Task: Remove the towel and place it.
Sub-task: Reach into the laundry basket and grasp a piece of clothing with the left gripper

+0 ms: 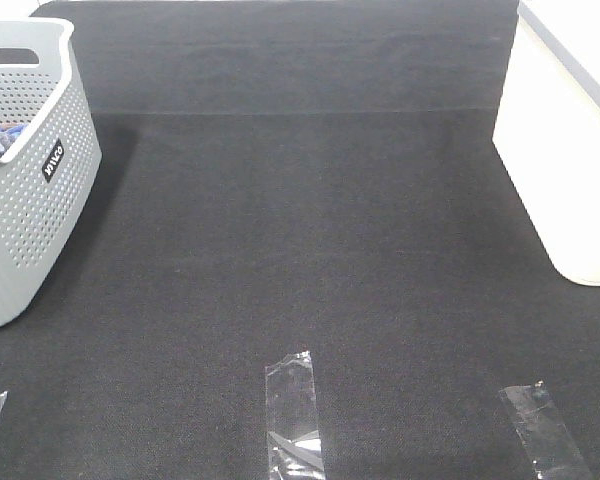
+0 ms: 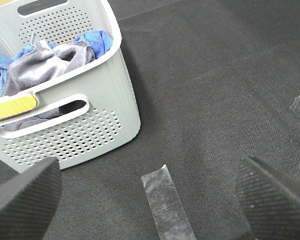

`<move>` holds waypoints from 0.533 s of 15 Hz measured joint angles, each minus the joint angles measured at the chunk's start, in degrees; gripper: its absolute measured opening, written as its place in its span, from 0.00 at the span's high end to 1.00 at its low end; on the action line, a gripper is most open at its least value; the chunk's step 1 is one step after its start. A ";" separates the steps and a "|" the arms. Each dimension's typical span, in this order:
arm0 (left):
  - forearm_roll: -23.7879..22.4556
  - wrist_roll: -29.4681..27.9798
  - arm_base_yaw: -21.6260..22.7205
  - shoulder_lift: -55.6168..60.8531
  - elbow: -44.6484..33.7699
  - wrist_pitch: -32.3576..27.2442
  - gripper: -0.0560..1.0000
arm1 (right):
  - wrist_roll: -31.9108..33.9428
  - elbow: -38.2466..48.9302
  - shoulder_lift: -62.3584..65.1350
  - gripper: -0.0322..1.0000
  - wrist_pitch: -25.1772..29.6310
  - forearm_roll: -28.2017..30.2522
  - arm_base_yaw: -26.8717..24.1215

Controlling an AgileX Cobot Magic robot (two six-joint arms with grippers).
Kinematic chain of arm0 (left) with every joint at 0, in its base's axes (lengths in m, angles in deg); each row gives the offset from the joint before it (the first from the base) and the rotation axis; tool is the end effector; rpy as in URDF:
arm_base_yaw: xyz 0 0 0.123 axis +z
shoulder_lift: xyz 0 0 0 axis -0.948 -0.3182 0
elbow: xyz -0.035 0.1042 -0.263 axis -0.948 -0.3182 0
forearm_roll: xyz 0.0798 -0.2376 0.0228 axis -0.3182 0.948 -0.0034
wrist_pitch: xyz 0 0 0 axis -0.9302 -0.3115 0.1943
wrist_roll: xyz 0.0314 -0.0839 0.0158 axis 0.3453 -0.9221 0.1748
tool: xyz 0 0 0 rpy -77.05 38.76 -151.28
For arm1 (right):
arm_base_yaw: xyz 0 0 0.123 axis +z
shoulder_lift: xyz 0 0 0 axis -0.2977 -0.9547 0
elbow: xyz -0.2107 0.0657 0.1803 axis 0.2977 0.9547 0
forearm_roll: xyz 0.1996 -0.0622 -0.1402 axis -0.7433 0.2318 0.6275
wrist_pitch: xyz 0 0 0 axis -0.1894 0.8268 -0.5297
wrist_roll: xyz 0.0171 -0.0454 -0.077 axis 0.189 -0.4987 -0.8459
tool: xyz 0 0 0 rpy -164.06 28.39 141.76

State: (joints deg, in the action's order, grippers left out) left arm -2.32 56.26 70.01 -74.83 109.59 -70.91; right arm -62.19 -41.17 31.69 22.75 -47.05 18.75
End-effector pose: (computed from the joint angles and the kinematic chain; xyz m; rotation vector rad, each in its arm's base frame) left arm -0.0087 -0.0120 0.2829 0.3338 1.9853 -0.0105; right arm -0.0060 0.0057 0.2779 -0.1321 2.0333 0.0396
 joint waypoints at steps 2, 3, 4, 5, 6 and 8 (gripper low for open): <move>0.00 0.00 0.00 0.00 0.00 0.00 0.10 | 0.00 0.00 0.00 0.20 0.00 0.00 0.00; 0.00 0.00 0.00 0.00 0.00 0.00 0.10 | 0.00 0.00 0.00 0.20 0.00 0.00 0.00; 0.00 0.00 0.00 0.00 0.00 0.00 0.10 | 0.00 0.00 0.00 0.20 0.00 0.00 0.00; 0.00 0.00 0.00 0.00 0.00 0.00 0.10 | 0.00 0.00 0.00 0.20 0.00 0.00 0.00; 0.00 0.00 0.00 0.00 0.00 0.00 0.10 | 0.00 0.00 0.00 0.20 0.00 0.00 0.00; 0.00 0.00 0.00 0.00 0.00 0.00 0.10 | 0.00 0.00 0.00 0.20 0.00 0.00 0.00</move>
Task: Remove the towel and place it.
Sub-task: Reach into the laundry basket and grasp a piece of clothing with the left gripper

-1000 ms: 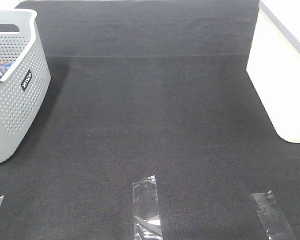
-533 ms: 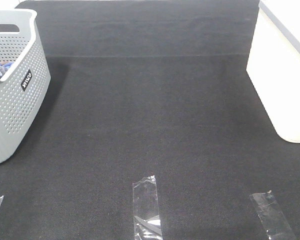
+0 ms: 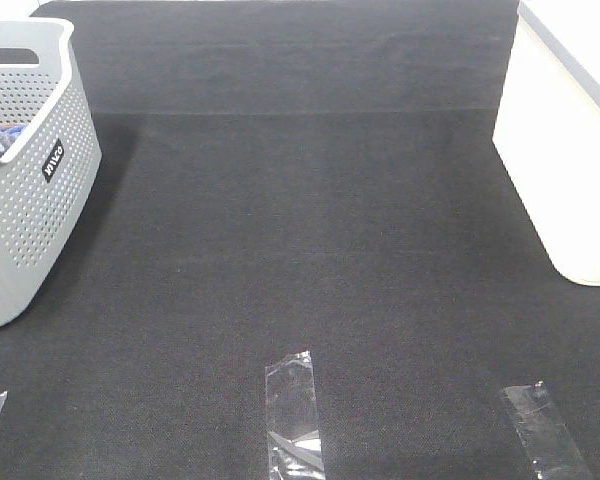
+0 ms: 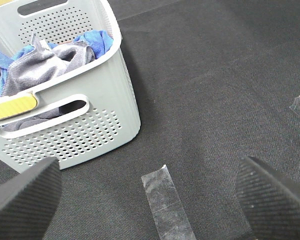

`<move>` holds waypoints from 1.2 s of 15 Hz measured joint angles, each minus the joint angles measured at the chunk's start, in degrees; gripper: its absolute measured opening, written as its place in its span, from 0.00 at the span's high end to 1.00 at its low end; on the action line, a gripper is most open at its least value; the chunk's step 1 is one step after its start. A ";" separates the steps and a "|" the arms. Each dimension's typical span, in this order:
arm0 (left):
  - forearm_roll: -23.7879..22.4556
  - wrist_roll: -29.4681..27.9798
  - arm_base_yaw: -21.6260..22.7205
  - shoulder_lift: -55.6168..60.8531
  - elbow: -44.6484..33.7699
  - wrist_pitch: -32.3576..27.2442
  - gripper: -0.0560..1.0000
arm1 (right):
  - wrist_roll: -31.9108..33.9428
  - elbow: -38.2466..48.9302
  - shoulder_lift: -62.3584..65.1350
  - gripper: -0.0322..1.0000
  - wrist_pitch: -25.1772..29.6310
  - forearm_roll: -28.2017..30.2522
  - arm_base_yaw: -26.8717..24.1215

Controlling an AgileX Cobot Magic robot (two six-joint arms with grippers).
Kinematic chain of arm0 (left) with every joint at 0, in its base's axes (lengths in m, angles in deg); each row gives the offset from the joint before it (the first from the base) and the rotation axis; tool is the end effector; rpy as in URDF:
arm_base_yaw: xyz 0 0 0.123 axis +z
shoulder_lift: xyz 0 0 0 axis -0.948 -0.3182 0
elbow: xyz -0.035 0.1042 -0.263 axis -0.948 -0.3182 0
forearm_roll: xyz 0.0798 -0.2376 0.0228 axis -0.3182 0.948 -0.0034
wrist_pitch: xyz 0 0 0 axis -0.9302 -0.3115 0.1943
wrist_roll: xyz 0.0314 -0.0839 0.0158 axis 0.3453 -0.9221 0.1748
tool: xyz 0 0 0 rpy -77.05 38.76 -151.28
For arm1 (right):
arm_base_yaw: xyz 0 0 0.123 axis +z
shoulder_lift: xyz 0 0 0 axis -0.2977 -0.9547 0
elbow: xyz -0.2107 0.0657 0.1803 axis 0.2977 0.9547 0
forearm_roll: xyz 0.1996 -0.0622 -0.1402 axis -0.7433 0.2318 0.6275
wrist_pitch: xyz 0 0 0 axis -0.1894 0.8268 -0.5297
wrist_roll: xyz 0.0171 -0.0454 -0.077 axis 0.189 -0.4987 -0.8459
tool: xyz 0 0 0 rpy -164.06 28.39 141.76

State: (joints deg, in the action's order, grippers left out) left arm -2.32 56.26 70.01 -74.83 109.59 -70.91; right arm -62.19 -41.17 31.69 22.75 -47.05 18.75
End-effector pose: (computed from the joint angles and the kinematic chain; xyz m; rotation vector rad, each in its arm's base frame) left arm -0.0087 -0.0120 0.2829 0.3338 1.9853 -0.0105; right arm -0.0060 0.0057 0.2779 -0.1321 2.0333 0.0396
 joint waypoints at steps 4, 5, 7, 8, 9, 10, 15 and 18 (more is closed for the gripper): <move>0.23 0.00 0.00 -0.11 0.00 0.29 0.10 | 0.00 0.00 0.00 0.20 0.00 0.00 0.00; 0.11 0.00 0.00 -0.97 0.29 0.92 0.10 | 0.00 0.00 0.00 0.20 0.00 0.00 0.00; -1.66 -1.09 0.00 -5.33 1.60 5.04 0.11 | 0.00 0.00 0.00 0.20 0.00 0.00 0.00; -3.84 -3.27 0.00 -8.37 2.18 7.68 0.14 | 0.00 0.00 0.00 0.20 0.00 0.00 0.00; -6.59 -6.36 0.00 -11.52 2.64 10.94 0.17 | 0.00 0.00 0.00 0.20 0.00 0.00 0.00; -8.88 -9.51 0.00 -15.18 3.15 14.04 0.21 | 0.00 0.00 0.00 0.20 0.00 0.00 0.00; -19.77 -25.78 0.00 -41.20 12.95 20.91 0.28 | 0.00 0.00 0.00 0.20 0.00 0.00 0.00; -22.00 -30.60 0.00 -50.36 18.28 20.74 0.31 | 0.00 0.00 0.00 0.20 0.00 0.00 0.00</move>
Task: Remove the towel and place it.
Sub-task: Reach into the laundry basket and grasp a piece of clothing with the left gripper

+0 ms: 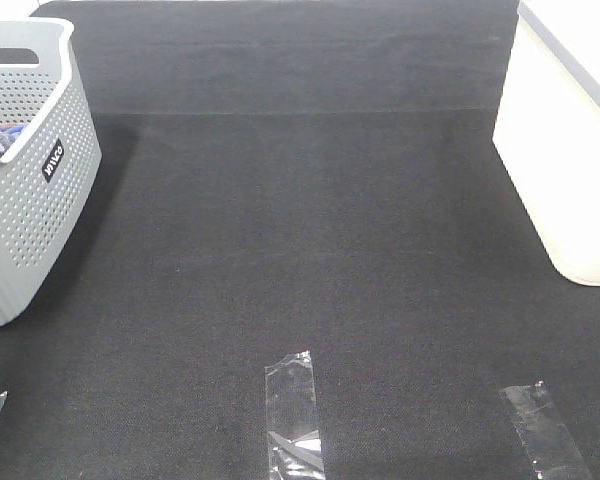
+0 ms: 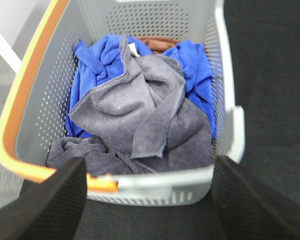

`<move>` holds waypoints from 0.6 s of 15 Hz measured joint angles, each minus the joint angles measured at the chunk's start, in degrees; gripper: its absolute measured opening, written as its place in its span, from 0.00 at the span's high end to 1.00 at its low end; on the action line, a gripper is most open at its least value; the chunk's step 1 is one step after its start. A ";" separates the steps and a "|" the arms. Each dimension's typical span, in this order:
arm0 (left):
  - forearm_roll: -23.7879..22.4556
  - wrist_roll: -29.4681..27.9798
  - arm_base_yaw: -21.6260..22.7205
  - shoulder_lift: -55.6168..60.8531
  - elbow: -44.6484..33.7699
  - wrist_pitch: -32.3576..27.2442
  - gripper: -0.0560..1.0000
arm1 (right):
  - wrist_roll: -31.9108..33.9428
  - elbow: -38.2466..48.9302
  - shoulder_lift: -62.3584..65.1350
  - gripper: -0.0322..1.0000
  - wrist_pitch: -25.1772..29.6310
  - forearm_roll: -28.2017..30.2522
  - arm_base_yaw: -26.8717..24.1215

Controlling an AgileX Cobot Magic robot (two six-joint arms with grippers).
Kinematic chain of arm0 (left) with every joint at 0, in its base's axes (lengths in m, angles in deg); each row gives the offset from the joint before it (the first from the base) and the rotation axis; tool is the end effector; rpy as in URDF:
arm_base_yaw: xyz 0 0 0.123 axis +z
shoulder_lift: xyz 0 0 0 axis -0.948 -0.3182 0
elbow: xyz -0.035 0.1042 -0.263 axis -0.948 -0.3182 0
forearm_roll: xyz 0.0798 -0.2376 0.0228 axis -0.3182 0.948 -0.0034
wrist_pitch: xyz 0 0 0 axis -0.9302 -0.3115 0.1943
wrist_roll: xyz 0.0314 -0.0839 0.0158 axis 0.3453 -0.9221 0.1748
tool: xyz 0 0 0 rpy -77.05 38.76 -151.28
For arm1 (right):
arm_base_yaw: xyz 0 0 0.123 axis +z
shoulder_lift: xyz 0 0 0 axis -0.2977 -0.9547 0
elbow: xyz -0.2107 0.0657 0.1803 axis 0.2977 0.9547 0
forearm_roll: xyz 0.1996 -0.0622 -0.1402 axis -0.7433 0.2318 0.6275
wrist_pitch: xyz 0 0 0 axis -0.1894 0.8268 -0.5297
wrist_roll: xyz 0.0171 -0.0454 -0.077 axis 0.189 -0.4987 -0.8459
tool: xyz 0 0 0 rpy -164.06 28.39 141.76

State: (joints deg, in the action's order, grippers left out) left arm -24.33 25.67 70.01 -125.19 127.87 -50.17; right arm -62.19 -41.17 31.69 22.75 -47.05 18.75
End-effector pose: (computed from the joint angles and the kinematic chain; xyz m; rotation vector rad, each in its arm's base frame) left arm 0.1703 0.0091 0.3453 -0.1184 2.1989 0.1153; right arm -0.0060 0.0057 0.2779 -0.1321 2.0333 0.0396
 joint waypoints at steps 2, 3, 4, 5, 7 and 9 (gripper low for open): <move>-1.15 -2.86 0.00 -9.97 5.67 -0.86 0.33 | 0.00 0.00 0.00 0.20 0.00 0.00 0.00; -1.32 -3.32 0.00 -15.01 8.88 -1.26 0.33 | 0.00 0.00 0.00 0.20 0.00 0.00 0.00; -1.49 -3.50 0.00 -19.31 11.75 -1.49 0.33 | 0.00 0.00 0.00 0.20 0.00 0.00 0.00; -1.55 -3.50 0.00 -23.43 14.67 -1.78 0.33 | 0.00 0.00 0.00 0.20 0.00 0.00 0.00; -3.04 -3.61 0.00 -34.15 23.09 -4.07 0.33 | 0.00 0.00 0.00 0.20 0.00 0.00 0.00; -3.61 -3.67 0.97 -41.60 30.02 -6.99 0.33 | 0.00 0.00 0.00 0.20 0.00 0.00 0.00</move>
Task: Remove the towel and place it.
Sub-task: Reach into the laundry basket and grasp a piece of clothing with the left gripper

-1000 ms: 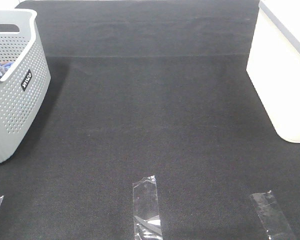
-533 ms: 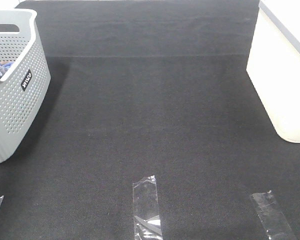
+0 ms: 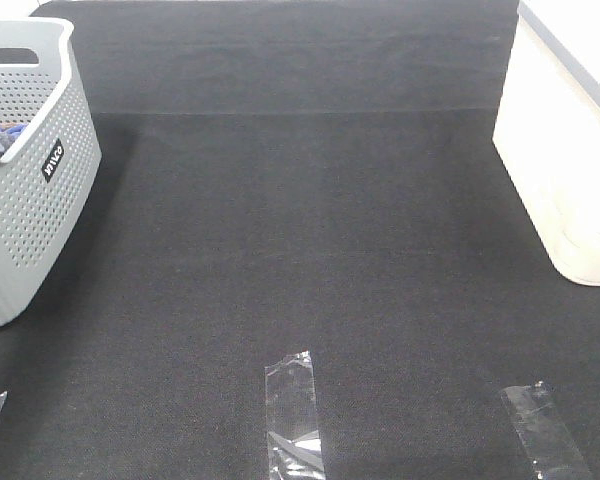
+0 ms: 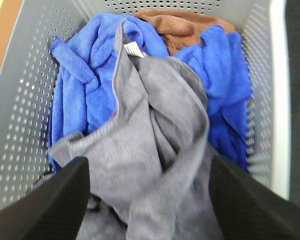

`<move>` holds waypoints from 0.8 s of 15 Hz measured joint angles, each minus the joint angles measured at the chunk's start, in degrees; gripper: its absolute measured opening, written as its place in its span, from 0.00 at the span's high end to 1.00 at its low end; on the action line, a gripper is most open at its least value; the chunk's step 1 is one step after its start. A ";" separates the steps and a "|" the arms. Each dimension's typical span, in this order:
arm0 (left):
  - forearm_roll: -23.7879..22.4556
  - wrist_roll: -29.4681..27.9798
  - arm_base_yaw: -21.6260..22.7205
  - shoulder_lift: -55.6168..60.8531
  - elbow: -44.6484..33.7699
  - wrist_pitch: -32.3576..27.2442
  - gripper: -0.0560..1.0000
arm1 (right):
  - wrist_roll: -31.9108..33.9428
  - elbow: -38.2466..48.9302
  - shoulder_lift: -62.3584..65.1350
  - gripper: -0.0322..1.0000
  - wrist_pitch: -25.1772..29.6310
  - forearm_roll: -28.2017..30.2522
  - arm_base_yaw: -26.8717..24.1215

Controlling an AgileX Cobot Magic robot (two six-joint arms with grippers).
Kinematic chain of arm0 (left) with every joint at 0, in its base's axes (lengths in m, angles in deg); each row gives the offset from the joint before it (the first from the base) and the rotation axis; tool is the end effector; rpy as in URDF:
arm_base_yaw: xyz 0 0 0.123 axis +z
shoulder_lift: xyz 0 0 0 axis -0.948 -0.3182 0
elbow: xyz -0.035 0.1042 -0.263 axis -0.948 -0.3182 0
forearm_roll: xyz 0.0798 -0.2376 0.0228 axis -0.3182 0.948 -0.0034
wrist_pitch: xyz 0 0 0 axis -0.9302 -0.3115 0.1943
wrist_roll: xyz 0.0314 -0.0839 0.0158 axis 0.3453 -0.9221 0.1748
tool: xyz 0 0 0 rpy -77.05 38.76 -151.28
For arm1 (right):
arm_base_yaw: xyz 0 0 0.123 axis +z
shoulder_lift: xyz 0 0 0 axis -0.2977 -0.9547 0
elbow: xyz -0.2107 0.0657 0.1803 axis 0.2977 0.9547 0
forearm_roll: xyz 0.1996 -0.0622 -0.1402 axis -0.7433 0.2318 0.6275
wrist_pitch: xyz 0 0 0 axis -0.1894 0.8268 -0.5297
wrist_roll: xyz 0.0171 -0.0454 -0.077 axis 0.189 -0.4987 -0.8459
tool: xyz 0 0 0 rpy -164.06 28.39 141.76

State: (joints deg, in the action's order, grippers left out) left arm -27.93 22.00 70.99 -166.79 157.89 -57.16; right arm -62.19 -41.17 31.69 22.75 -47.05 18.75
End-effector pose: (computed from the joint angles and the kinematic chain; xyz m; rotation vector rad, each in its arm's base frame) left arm 0.3497 0.0164 0.3154 -0.1971 2.4987 0.2246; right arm -0.0060 0.0057 0.2779 -0.1321 2.0333 0.0396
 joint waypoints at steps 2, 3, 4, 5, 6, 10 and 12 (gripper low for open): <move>0.23 0.40 2.86 -6.53 7.56 -2.46 0.33 | 0.00 0.00 0.00 0.20 0.00 0.00 0.00; 0.69 1.09 4.35 -9.00 10.71 -3.32 0.33 | 0.00 0.00 0.00 0.20 0.00 0.00 0.00; 1.83 2.01 5.79 -11.34 13.58 -4.41 0.33 | 0.00 0.00 0.00 0.20 0.00 0.00 0.00; 3.32 2.81 7.33 -13.81 16.44 -5.39 0.33 | 0.00 0.00 0.00 0.20 0.00 0.00 0.00; 5.33 3.27 8.65 -15.99 18.74 -5.67 0.33 | 0.00 0.00 0.00 0.20 0.00 0.00 0.00; 14.04 6.88 13.92 -26.18 26.87 -5.90 0.33 | 0.00 0.00 0.00 0.20 0.00 0.00 0.00; 16.73 8.02 14.04 -29.91 30.02 -5.90 0.33 | 0.00 0.00 0.00 0.20 0.00 0.00 0.00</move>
State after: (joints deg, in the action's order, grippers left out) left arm -11.20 30.02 85.02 -196.70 187.92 -63.06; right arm -62.19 -41.17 31.69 22.75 -47.05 18.75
